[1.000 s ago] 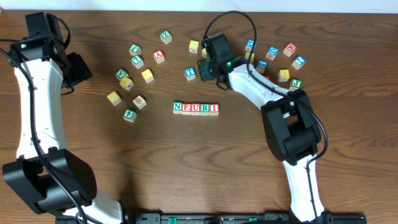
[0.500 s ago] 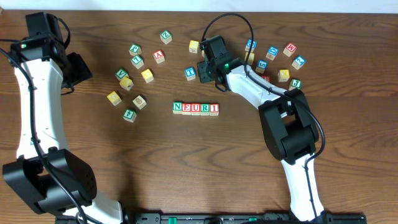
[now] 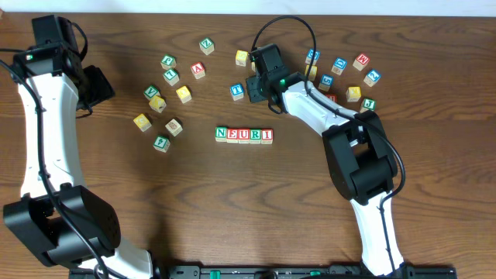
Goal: Spell out NEURIPS
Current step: 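Close the right gripper on the blue P block, then carry the P block to the row's right end and lower it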
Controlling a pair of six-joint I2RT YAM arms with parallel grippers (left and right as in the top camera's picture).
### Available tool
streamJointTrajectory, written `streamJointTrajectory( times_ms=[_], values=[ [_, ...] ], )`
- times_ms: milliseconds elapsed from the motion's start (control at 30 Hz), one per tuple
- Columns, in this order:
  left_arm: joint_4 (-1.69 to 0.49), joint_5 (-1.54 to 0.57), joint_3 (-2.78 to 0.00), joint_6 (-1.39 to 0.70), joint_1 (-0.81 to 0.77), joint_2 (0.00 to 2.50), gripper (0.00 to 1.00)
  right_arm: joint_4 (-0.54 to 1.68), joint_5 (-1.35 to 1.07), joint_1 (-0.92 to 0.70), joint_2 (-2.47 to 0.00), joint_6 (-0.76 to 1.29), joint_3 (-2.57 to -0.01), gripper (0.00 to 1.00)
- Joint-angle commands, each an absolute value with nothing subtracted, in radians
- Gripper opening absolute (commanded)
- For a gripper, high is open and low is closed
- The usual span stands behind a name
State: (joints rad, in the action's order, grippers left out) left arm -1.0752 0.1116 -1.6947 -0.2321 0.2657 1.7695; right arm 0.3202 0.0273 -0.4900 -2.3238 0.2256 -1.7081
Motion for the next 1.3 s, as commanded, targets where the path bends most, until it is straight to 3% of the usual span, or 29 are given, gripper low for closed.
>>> streamJointTrajectory(
  times_ms=[0,467,800,1000,1267],
  values=[
    [-1.081,0.124,-1.706,-0.231,0.268,1.773,0.72,0.332,0.039,-0.492,-2.286,0.232,-1.718,0.22],
    [-1.081,0.124,-1.706,-0.231,0.268,1.773,0.72,0.458,0.039,-0.492,-2.12,0.231,-1.718,0.21],
    [-1.081,0.124,-1.706,-0.231,0.268,1.773,0.72,0.767,0.039,-0.492,-1.907,0.236,-1.718,0.25],
    [-1.081,0.124,-1.706,-0.231,0.268,1.773,0.72,0.957,0.039,-0.491,-1.905,0.305,-1.707,0.25],
    [-1.081,0.124,-1.706,-0.231,0.268,1.773,0.72,0.946,0.039,-0.491,-1.908,0.373,-1.552,0.25]
  ],
)
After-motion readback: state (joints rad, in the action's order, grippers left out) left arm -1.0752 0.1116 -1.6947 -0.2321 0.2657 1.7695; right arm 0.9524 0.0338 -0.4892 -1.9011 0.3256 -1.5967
